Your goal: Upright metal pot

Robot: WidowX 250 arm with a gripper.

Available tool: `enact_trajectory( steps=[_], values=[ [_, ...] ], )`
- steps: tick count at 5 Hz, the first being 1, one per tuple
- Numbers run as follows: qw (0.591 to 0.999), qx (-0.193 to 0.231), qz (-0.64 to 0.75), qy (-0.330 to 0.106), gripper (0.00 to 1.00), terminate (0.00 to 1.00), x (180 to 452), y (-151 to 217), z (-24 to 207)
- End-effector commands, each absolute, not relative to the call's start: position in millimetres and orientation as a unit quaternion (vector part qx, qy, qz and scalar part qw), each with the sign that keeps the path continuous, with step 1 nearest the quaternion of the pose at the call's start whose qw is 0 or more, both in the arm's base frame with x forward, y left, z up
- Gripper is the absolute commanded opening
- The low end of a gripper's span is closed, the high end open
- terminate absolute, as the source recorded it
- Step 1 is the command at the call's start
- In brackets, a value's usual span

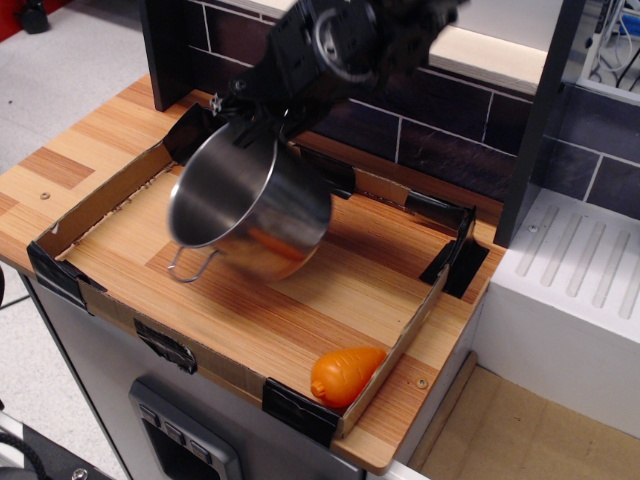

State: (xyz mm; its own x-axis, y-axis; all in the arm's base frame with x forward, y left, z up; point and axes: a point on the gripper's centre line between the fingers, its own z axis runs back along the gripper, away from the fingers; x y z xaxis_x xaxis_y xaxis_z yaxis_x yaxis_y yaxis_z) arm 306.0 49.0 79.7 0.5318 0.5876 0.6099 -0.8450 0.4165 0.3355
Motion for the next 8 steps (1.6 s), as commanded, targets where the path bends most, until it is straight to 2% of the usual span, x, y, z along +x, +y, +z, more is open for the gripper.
enact_trajectory(
  steps=[1, 2, 3, 4, 5, 6, 7, 8],
  values=[
    [0.821, 0.341, 0.409, -0.206, 0.00, 0.00, 319, 38, 65],
    [0.828, 0.283, 0.437, -0.208, 1.00, 0.00, 322, 32, 68],
    [0.824, 0.236, 0.467, -0.216, 1.00, 0.00, 324, 30, 78],
    [0.825, 0.190, 0.496, -0.194, 1.00, 0.00, 325, 30, 86],
    [0.829, 0.081, 0.523, -0.181, 1.00, 0.00, 328, 31, 108],
    [0.831, -0.024, 0.525, -0.182, 1.00, 0.00, 325, 36, 144],
    [0.831, -0.055, 0.525, -0.176, 1.00, 0.00, 321, 41, 183],
    [0.850, -0.033, 0.505, -0.144, 1.00, 0.00, 320, 41, 201]
  ],
)
